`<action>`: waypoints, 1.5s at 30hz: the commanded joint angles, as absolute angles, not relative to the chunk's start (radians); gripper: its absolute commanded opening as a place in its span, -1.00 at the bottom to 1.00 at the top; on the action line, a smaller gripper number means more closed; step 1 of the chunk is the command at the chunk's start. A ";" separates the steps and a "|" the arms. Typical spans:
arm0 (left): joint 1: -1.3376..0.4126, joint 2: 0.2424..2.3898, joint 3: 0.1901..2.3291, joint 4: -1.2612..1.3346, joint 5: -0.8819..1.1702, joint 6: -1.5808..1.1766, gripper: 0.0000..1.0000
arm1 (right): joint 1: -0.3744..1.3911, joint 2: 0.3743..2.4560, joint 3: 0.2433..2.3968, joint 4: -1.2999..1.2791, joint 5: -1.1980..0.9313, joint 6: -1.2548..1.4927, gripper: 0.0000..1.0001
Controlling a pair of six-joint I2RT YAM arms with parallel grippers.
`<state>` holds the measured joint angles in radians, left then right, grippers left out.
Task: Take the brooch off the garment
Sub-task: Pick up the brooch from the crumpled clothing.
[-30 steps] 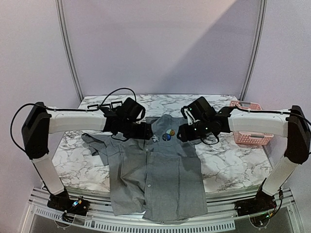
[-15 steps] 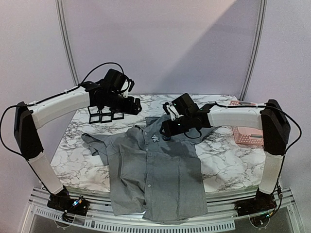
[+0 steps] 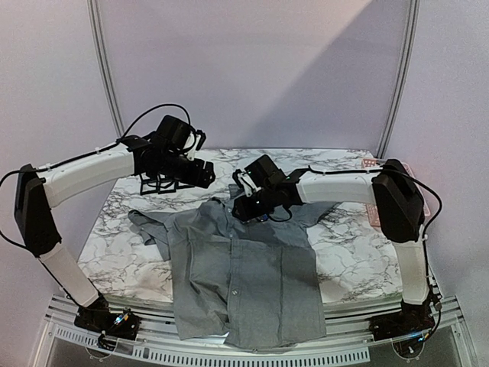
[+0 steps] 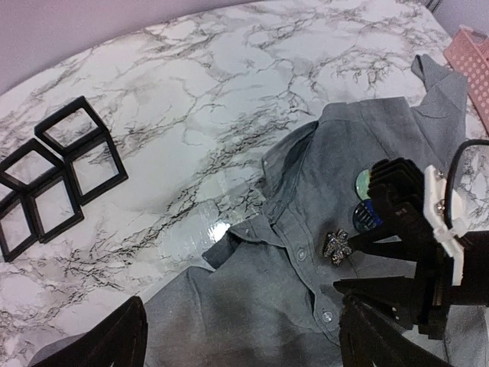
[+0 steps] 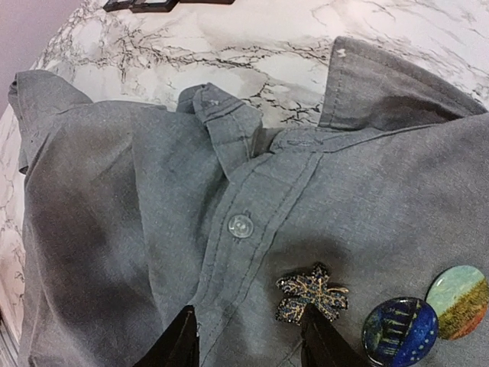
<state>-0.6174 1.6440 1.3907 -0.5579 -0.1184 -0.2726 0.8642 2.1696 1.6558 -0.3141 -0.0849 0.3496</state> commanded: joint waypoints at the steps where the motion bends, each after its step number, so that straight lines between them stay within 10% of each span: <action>1: -0.640 1.639 1.382 -0.563 -0.140 -0.256 0.73 | 0.870 2.235 1.708 -0.359 -0.028 0.349 -0.13; 29: -0.649 1.648 1.378 -0.562 -0.138 -0.263 0.73 | 0.906 2.334 1.719 -0.375 0.215 0.339 -0.13; 45: -0.651 1.651 1.379 -0.564 -0.135 -0.264 0.73 | 0.960 2.339 1.707 -0.391 0.456 0.305 -0.49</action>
<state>-0.6388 1.6444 1.3907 -0.5598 -0.1390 -0.2722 0.9443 2.3054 1.7283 -0.3420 0.3599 0.3122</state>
